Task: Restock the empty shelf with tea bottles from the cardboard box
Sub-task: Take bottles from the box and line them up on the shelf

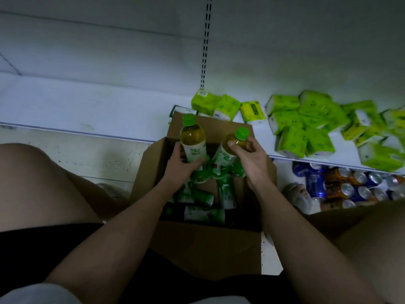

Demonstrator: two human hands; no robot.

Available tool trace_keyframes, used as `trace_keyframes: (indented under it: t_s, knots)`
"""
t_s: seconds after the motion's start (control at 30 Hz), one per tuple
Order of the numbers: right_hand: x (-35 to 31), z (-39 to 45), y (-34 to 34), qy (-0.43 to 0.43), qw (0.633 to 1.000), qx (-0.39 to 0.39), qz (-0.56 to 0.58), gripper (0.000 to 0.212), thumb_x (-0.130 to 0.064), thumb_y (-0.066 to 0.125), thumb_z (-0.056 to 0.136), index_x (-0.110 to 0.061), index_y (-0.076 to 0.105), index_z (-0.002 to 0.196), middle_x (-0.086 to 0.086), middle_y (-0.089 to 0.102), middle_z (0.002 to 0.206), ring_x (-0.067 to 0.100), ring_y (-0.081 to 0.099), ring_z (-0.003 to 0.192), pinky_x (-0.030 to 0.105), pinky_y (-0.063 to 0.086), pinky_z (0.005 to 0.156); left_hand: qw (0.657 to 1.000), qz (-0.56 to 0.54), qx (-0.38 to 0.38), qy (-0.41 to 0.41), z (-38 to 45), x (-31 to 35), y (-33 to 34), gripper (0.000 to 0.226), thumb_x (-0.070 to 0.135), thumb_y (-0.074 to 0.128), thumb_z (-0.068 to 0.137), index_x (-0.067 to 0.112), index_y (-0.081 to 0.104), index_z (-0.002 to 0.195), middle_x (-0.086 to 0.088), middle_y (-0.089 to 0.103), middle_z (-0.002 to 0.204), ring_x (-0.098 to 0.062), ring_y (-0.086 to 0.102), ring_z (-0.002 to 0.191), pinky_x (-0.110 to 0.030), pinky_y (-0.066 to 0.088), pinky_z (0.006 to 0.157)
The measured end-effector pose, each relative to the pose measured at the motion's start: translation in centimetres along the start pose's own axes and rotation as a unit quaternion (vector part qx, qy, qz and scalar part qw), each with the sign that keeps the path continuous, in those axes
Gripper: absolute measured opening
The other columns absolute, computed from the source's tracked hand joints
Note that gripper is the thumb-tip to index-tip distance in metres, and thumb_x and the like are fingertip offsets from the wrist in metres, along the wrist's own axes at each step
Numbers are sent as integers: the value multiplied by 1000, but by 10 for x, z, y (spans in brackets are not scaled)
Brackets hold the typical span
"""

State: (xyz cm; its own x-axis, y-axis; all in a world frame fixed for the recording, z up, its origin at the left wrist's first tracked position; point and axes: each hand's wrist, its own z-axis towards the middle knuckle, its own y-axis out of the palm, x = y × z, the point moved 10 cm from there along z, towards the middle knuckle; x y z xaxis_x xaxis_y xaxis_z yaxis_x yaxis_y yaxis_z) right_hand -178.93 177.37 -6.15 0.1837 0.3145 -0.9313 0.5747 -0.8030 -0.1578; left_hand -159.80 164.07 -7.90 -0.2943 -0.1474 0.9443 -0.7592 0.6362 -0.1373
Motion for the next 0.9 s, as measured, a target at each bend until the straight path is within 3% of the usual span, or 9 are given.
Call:
trace_keyframes:
  t_s: [0.07, 0.13, 0.17, 0.23, 0.33, 0.5, 0.63, 0.73, 0.9]
  knots:
    - [-29, -6, -7, -26, 999, -4, 30, 54, -46, 81, 63, -21, 67, 108, 18, 63, 119, 8, 64, 95, 28, 50, 91, 999, -15, -4, 34, -3, 29, -3, 59, 29, 77, 78, 45, 44, 124, 26, 58, 103, 17, 60, 83, -3, 47, 61]
    - [-59, -14, -15, -56, 997, -1, 58, 68, -45, 79, 66, -17, 62, 125, 9, 65, 124, 10, 63, 102, 32, 49, 98, 997, -10, -17, 73, -8, 62, -5, 59, 28, 72, 82, 28, 42, 133, 23, 60, 103, 19, 61, 82, 0, 46, 60]
    - [-74, -19, -19, -65, 995, 0, 71, 72, -46, 79, 67, -18, 58, 131, 1, 64, 124, 8, 63, 104, 33, 48, 99, 996, -29, -30, 79, -9, 75, -5, 60, 24, 71, 83, 25, 41, 135, 17, 63, 108, 11, 64, 89, -5, 50, 65]
    - [-106, -32, -26, -87, 993, -8, 85, 66, -51, 78, 63, -25, 63, 122, -13, 64, 116, 8, 62, 107, 39, 47, 103, 993, -53, -50, 92, -13, 100, -6, 60, 15, 69, 85, 24, 40, 137, 3, 64, 119, -11, 65, 106, -24, 54, 81]
    - [-157, -50, -35, -143, 985, -24, 88, 50, -55, 75, 61, -28, 68, 103, -6, 71, 111, 13, 65, 110, 48, 48, 102, 987, -34, -62, 147, -25, 149, -7, 60, 10, 66, 85, 23, 40, 138, 3, 64, 119, -11, 64, 105, -25, 54, 80]
    - [-239, -78, -53, -222, 967, -20, 121, 41, -55, 70, 65, -22, 67, 90, -9, 76, 85, 4, 71, 83, 43, 55, 87, 969, -8, -102, 225, -49, 229, -5, 55, 15, 67, 85, 28, 43, 133, -1, 65, 120, -18, 61, 112, -41, 53, 91]
    - [-301, -97, -70, -265, 953, -5, 148, 32, -48, 71, 71, -20, 68, 86, 2, 73, 91, 15, 68, 84, 54, 51, 95, 951, 2, -134, 279, -66, 299, -2, 56, 7, 65, 86, 37, 44, 129, 6, 67, 116, -8, 64, 107, -28, 55, 84]
    - [-343, -109, -82, -286, 948, 3, 138, 44, -56, 70, 62, -21, 67, 88, 1, 73, 88, 16, 68, 82, 50, 53, 90, 940, 8, -133, 314, -73, 351, -5, 57, 3, 65, 85, 28, 45, 132, 9, 70, 110, -5, 67, 102, -18, 54, 76]
    - [-399, -116, -100, -306, 942, 20, 139, 47, -62, 69, 62, -24, 68, 89, -4, 73, 92, 14, 70, 89, 41, 56, 82, 925, 14, -125, 359, -81, 422, -10, 57, 15, 67, 85, 29, 42, 135, 3, 71, 114, -11, 67, 104, -22, 55, 84]
